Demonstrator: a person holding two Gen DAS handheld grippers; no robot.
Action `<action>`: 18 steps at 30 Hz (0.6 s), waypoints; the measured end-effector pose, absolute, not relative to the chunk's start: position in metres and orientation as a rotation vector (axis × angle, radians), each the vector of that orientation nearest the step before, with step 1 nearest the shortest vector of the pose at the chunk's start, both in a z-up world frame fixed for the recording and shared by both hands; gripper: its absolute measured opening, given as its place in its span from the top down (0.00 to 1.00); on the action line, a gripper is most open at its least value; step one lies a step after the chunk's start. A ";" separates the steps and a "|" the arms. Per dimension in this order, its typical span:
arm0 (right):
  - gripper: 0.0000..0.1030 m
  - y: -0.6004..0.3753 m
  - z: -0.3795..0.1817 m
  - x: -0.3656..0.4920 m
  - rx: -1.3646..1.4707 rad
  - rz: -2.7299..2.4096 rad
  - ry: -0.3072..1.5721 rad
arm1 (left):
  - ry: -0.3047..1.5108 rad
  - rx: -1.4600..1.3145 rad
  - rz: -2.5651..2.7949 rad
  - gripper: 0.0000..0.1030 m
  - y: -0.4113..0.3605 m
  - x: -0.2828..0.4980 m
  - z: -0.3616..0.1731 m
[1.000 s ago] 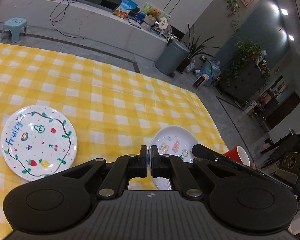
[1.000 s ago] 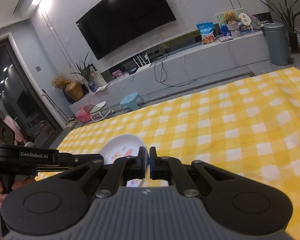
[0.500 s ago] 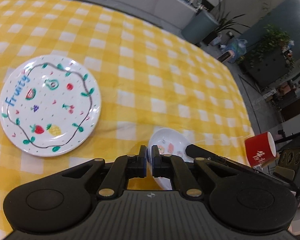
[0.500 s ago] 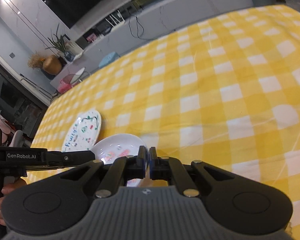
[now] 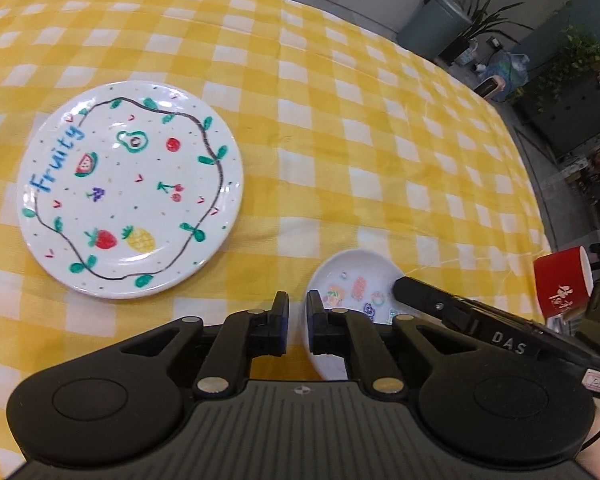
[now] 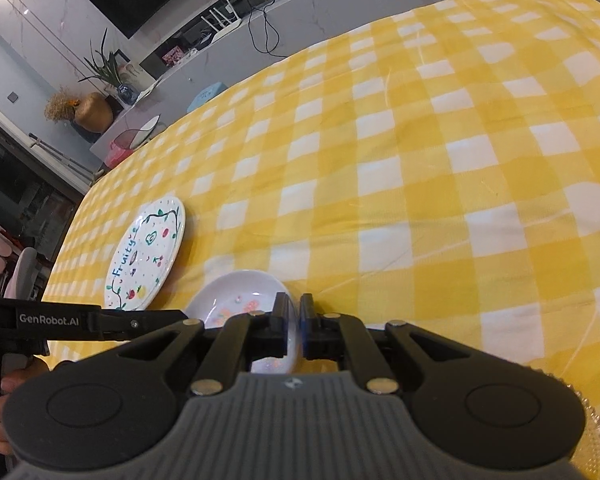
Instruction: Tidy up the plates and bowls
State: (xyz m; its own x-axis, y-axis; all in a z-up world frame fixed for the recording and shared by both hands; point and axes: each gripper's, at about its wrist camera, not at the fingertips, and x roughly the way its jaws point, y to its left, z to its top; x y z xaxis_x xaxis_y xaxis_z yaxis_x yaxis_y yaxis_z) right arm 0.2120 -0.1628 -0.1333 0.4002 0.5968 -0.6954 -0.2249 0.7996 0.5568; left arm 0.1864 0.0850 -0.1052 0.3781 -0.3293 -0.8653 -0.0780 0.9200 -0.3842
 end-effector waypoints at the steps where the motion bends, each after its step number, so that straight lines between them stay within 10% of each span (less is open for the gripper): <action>1: 0.85 -0.163 -0.132 0.212 0.409 0.532 1.040 | 1.178 -0.396 -0.165 0.79 0.086 0.186 -0.103; 4: 0.50 -0.170 -0.122 0.213 0.413 0.492 1.021 | 1.148 -0.425 -0.170 0.59 0.093 0.185 -0.093; 18: 0.40 -0.147 -0.048 0.256 0.518 0.671 1.025 | 0.915 -0.651 0.124 0.53 0.221 0.150 -0.044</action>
